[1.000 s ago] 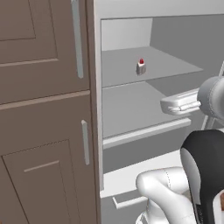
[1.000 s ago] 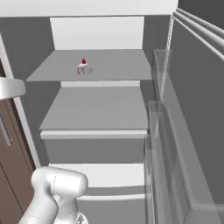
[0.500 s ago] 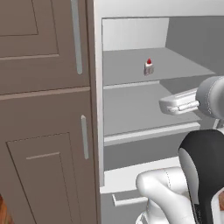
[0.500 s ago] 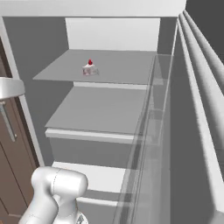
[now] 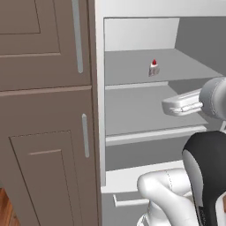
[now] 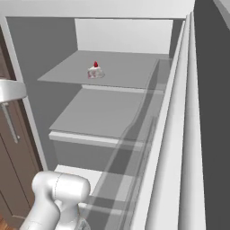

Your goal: Take the cake and cupcake from the fridge and place them on the empty tray on the dining counter.

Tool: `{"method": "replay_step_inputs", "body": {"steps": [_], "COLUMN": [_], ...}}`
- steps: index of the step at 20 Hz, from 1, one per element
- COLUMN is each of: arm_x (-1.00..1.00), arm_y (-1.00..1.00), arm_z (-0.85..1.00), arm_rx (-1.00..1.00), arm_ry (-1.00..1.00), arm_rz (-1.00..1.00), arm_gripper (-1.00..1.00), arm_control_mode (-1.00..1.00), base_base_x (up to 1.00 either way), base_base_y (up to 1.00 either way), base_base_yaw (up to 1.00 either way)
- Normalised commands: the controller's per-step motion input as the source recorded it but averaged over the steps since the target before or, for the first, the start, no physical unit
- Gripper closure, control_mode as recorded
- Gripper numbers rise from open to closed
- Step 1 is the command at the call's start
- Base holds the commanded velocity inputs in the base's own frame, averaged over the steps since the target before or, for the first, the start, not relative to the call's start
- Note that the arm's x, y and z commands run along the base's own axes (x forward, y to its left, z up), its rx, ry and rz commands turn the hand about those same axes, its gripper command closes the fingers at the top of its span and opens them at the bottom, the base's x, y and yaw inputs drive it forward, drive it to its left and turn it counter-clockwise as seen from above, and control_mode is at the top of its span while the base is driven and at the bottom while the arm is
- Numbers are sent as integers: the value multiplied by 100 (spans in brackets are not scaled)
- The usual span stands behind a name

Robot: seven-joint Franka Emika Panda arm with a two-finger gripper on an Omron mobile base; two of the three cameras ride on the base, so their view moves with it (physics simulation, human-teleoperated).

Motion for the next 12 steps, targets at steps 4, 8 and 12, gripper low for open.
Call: {"method": "replay_step_inputs", "body": {"steps": [4, 8, 12], "arm_x": [37, 41, 51], "arm_y": [-6, -18, -9], "arm_z": [-9, -5, -7], "arm_rx": [6, 8, 7], "arm_ry": [10, 11, 8], "arm_rz": [4, 0, 0], "arm_gripper": [-100, -100, -100], "arm_control_mode": [-100, -100, -100], "base_base_x": [18, 0, 0], "base_base_y": [0, 0, 0], "base_base_yaw": [4, 0, 0]}}
